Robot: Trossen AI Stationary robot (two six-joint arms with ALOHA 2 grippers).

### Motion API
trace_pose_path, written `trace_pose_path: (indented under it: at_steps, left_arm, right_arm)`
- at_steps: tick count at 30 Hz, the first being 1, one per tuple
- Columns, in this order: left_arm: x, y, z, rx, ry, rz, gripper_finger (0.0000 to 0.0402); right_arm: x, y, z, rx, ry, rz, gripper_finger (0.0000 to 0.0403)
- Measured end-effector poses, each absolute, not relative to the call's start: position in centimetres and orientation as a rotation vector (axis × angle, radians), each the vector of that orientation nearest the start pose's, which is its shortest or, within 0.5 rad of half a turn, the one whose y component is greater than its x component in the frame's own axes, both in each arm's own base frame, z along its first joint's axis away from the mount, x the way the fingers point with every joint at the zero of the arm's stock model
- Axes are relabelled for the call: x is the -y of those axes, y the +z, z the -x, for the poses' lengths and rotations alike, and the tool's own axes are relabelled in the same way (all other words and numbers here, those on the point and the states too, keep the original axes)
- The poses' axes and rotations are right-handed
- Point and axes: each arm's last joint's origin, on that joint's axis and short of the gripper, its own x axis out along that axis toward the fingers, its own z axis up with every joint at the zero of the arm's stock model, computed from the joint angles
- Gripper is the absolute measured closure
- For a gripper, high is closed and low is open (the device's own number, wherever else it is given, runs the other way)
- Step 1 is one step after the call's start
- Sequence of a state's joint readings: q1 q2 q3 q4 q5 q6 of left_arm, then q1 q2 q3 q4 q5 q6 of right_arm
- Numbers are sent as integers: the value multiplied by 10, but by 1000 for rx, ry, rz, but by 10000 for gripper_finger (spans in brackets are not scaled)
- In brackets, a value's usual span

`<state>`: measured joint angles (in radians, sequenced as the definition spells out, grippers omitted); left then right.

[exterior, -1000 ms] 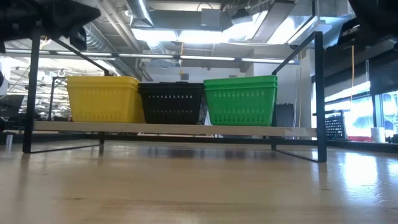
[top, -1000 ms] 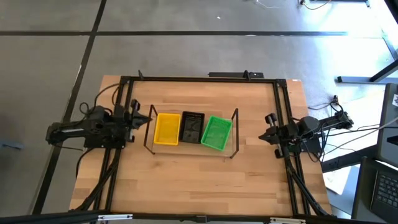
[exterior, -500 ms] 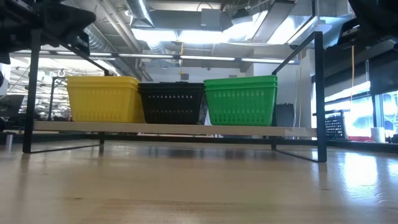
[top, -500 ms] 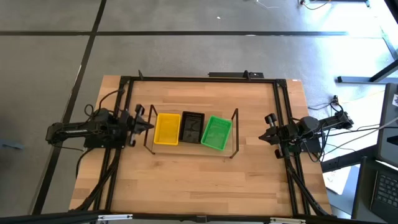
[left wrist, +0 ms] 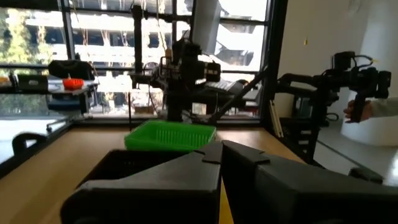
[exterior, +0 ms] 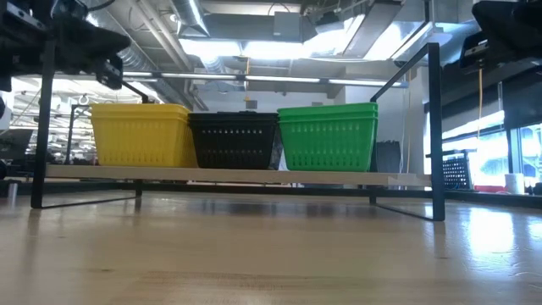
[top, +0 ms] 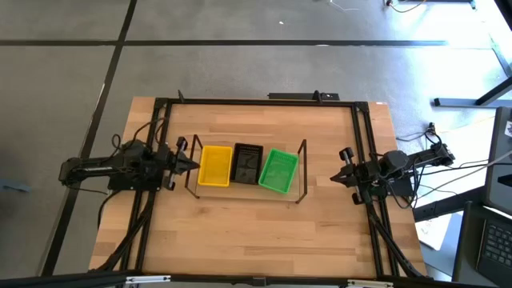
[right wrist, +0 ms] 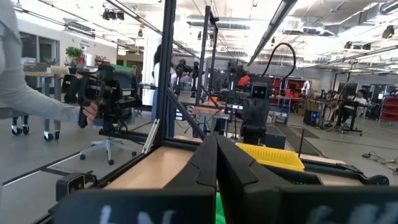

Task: Stack baskets on shelf by color
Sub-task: Return to Home Position

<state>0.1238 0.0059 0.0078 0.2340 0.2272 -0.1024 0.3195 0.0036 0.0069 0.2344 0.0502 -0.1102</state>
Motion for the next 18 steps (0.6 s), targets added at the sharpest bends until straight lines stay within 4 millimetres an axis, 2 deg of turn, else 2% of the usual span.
trace_pose_path:
  at_steps: [5,18]
  left_arm:
    - [-5,179,-96,136,-109,74,401]
    - [-5,177,-96,114,-106,47,401]
  right_arm:
    - [-28,188,-90,249,255,65,402]
    - [-28,188,-90,249,254,65,402]
